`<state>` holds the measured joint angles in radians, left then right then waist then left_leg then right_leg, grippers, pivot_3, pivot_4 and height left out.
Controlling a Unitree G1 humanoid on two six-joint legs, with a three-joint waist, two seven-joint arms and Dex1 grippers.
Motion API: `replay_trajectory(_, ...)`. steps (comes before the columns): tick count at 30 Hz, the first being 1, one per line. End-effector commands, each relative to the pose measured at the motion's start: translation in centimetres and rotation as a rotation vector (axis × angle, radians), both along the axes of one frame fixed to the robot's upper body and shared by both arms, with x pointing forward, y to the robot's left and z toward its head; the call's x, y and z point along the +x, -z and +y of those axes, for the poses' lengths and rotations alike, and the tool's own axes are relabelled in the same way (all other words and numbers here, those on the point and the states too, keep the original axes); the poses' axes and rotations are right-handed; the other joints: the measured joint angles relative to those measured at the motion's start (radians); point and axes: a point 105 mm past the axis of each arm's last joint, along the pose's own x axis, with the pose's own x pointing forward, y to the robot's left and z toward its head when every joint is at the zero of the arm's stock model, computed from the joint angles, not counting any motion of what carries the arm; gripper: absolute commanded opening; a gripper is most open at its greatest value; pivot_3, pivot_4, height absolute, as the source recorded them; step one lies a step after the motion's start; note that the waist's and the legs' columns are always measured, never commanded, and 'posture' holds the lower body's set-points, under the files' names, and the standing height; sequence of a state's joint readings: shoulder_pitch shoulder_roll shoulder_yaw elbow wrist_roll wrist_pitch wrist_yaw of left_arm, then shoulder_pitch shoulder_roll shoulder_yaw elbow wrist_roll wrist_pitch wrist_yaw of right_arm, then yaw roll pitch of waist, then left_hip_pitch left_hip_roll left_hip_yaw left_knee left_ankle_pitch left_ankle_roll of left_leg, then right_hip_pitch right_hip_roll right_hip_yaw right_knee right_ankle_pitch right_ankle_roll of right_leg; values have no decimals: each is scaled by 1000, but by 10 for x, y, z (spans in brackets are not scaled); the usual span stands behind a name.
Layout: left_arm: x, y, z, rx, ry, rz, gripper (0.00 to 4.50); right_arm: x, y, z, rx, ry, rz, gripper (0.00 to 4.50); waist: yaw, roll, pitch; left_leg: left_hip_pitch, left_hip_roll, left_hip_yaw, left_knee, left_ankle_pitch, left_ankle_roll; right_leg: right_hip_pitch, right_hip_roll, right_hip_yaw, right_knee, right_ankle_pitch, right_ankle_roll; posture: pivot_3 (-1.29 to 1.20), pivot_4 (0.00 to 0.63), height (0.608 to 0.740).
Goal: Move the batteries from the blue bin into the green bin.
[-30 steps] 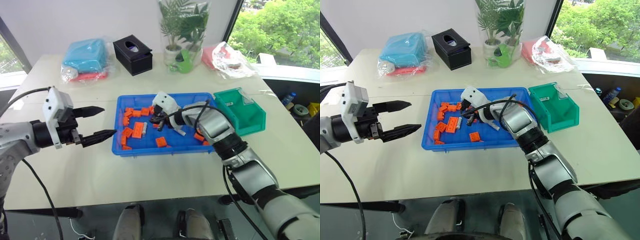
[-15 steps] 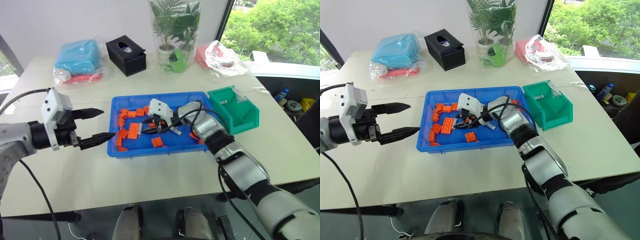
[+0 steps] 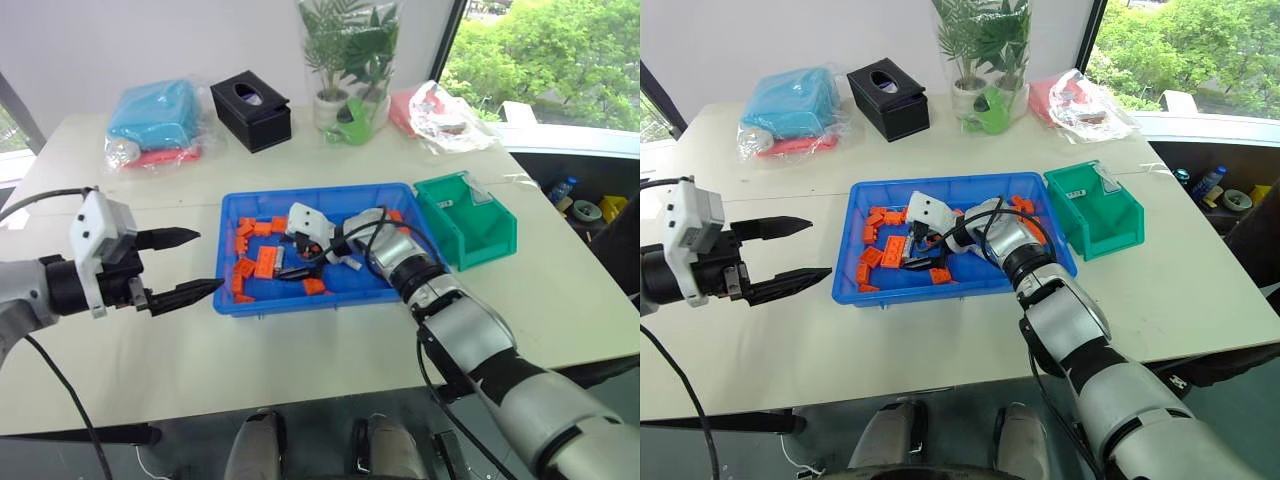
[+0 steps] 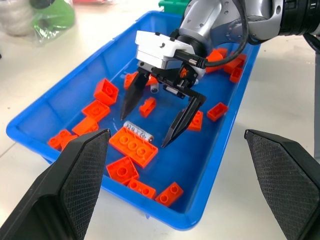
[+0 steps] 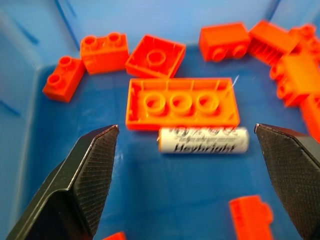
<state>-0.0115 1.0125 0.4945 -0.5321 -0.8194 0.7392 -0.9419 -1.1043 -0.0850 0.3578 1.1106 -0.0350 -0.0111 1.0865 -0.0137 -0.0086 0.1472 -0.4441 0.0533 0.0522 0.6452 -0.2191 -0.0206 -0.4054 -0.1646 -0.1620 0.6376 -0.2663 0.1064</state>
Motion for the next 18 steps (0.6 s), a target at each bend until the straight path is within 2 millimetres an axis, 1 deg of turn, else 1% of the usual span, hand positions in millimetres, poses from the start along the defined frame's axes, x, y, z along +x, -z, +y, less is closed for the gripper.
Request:
replay_trajectory(1, -3, -12, -1, 6, 0, -53, 4500, 3, -11, 7, 20, -8, -42, 4448, 0, 0, 0, 0, 0, 0, 0, 0, 0, 0, 0, 0, 0, 0, 0, 0, 150, 657)
replay_trajectory(6, -2, -14, -2, 6, 1, -61, 4500, 6, -6, 8, 16, 31, -34, 4448, 1, 0, 0, 0, 0, 0, 1, 0, 0, 0, 0, 0, 2, 0, 0, 0, 150, 657)
replay_trajectory(7, -2, -14, -2, 6, 2, -62, 4500, 6, -6, 8, 22, 36, -30, 4217, 1, 0, 0, 0, 0, 0, 1, 0, 0, 0, 0, 0, 2, 0, 0, 0, 150, 657)
replay_trajectory(9, -2, -14, -3, 5, 4, -64, 4500, 7, -6, 7, 34, 47, -24, 3614, 1, 0, 0, 0, 0, 0, 1, 0, 0, 0, 0, 0, 2, 0, 0, 0, 150, 657)
replay_trajectory(11, -1, -15, -3, 4, 6, -66, 4500, 7, -6, 6, 38, 47, -26, 2566, 0, 0, 0, 0, 0, 0, 1, 0, 0, 0, 0, 0, 2, 0, 0, 0, 150, 657)
replay_trajectory(12, 0, -15, -4, 3, 8, -66, 4500, 7, -6, 5, 40, 45, -27, 2221, 1, 0, 0, 0, 0, 0, 1, 0, 0, 0, 0, 0, 2, 0, 0, 0, 150, 657)
replay_trajectory(14, 0, -15, -5, -1, 13, -64, 4500, 7, -10, 2, 56, 37, -34, 2227, 1, 0, 0, 0, 0, 0, 1, 0, 0, -1, 0, 0, 3, 0, 0, 0, 150, 657)
replay_trajectory(17, 2, -13, -8, -9, 29, -55, 4500, 11, -35, -5, 144, 48, -73, 2227, 2, 0, 0, 0, 0, 0, 1, 0, 0, 0, 0, 0, 4, 0, 0, 0, 150, 657)
replay_trajectory(18, 2, -12, -9, -14, 34, -52, 4500, 13, -49, -10, 193, 69, -85, 2227, 3, 0, 0, 0, 0, 0, 2, 0, 0, -1, 0, 0, 6, 0, 0, 0, 150, 657)
